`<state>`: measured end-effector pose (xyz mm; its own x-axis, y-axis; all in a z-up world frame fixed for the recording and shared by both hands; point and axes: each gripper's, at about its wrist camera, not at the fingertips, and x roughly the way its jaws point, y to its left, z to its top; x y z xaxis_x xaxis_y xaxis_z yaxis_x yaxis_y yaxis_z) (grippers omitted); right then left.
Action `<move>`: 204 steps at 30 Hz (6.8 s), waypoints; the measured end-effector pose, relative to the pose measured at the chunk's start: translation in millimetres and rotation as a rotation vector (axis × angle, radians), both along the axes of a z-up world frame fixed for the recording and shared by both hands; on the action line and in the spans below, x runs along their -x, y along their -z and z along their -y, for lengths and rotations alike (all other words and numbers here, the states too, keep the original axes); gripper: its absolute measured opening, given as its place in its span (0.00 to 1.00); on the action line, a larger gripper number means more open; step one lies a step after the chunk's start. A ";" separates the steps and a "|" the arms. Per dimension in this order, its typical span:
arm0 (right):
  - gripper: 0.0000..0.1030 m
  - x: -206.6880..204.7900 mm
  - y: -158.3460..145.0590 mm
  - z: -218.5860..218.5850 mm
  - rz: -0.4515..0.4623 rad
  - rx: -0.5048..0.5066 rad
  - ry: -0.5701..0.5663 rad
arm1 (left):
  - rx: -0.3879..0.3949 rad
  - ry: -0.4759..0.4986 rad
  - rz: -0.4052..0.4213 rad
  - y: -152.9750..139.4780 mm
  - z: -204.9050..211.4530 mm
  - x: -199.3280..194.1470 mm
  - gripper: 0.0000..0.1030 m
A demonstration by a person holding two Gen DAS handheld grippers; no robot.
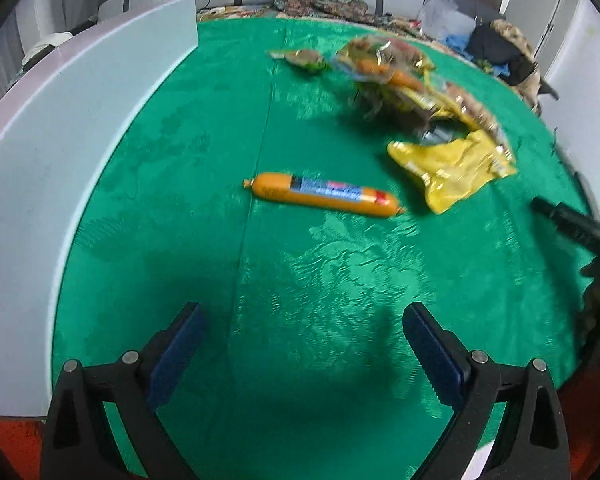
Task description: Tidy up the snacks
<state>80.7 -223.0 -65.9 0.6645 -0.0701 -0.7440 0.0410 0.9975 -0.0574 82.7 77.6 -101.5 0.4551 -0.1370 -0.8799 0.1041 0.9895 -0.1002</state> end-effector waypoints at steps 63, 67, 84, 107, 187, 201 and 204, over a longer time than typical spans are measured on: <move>0.88 -1.6 1.3 4.6 -0.019 -0.052 0.013 | -0.079 -0.003 0.089 7.8 9.9 7.0 1.00; 0.88 -1.6 1.2 4.5 -0.019 -0.052 0.013 | -0.079 -0.004 0.087 8.1 10.1 6.8 1.00; 0.88 -1.7 1.1 4.2 -0.019 -0.052 0.013 | -0.082 -0.016 0.072 7.9 9.4 7.3 1.00; 0.88 -1.6 0.9 3.8 -0.020 -0.052 0.014 | 0.314 -0.027 0.041 -3.4 -5.5 -56.4 0.99; 0.87 -2.6 0.9 1.8 -0.038 -0.046 0.025 | -0.097 -0.161 0.115 10.3 -66.6 -36.9 1.00; 0.87 -60.7 -10.0 -137.3 -0.223 -0.355 0.140 | -0.063 -0.096 0.099 4.1 -69.8 -7.5 0.96; 0.84 -54.4 -12.8 -142.6 -0.212 -0.241 0.077 | -0.049 -0.094 0.107 1.7 -68.2 -7.1 0.79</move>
